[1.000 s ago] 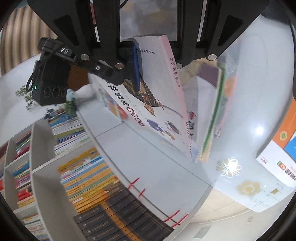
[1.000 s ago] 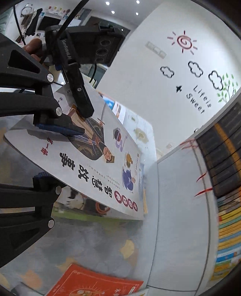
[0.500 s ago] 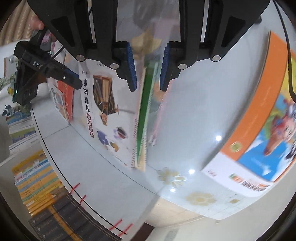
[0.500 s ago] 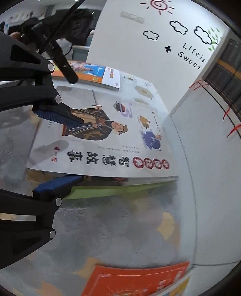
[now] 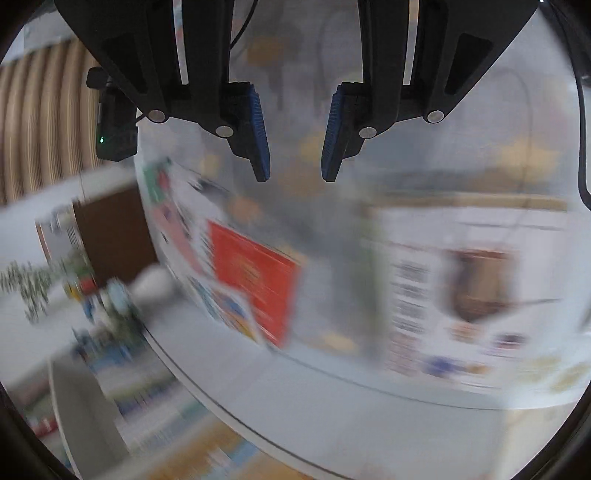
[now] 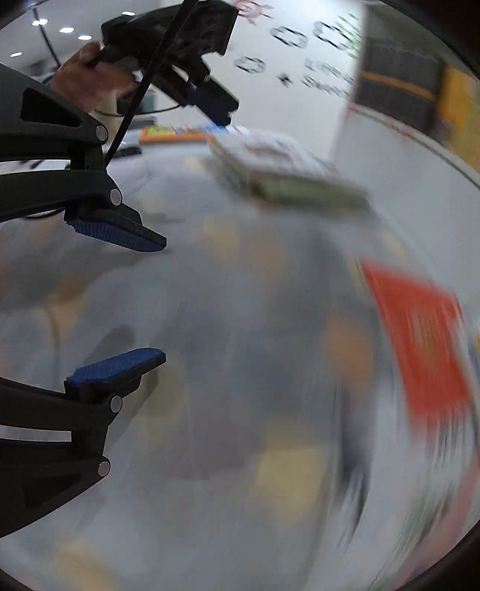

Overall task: Organize books
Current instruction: 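Move the open left gripper back over the books on the bed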

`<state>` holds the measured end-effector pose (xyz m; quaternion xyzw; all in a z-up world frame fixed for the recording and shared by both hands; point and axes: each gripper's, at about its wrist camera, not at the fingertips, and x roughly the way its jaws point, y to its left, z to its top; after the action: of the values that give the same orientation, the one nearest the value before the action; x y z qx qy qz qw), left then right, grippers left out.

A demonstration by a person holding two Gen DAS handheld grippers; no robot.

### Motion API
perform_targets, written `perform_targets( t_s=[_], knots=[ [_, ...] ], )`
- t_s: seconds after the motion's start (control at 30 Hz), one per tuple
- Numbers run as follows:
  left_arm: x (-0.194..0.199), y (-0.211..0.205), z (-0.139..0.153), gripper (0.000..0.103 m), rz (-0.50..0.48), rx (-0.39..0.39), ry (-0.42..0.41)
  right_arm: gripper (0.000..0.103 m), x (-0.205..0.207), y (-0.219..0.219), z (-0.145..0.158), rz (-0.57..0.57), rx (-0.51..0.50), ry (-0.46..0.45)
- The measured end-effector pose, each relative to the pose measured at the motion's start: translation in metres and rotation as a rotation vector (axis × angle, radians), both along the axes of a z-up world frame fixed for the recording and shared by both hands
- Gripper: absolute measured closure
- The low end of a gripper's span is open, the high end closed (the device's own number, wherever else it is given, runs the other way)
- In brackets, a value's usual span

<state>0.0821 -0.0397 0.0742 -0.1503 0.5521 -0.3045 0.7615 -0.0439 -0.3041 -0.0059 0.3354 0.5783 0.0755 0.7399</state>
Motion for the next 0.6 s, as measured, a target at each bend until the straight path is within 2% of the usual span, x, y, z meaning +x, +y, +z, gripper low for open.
perform_targets(
  t_s=[0.13,0.27,0.33,0.5,0.6],
  knots=[
    [-0.021,-0.097,-0.001,0.077,-0.14,0.007,0.001,0.05,-0.045,-0.087,0.009,-0.16,-0.025,-0.029],
    [-0.035,-0.192,-0.002,0.077,-0.241,0.005,0.012,0.05,-0.061,-0.169,0.025,-0.266,-0.086,-0.071],
    [-0.037,-0.225,-0.001,0.077,-0.27,0.009,0.012,0.05,-0.067,-0.209,0.034,-0.303,-0.099,-0.105],
    [-0.029,-0.289,-0.009,0.077,-0.265,-0.013,0.048,0.05,-0.052,-0.271,0.053,-0.333,-0.164,-0.158],
    [-0.017,-0.309,-0.008,0.077,-0.224,-0.05,0.026,0.05,-0.029,-0.301,0.058,-0.363,-0.197,-0.189]
  ],
)
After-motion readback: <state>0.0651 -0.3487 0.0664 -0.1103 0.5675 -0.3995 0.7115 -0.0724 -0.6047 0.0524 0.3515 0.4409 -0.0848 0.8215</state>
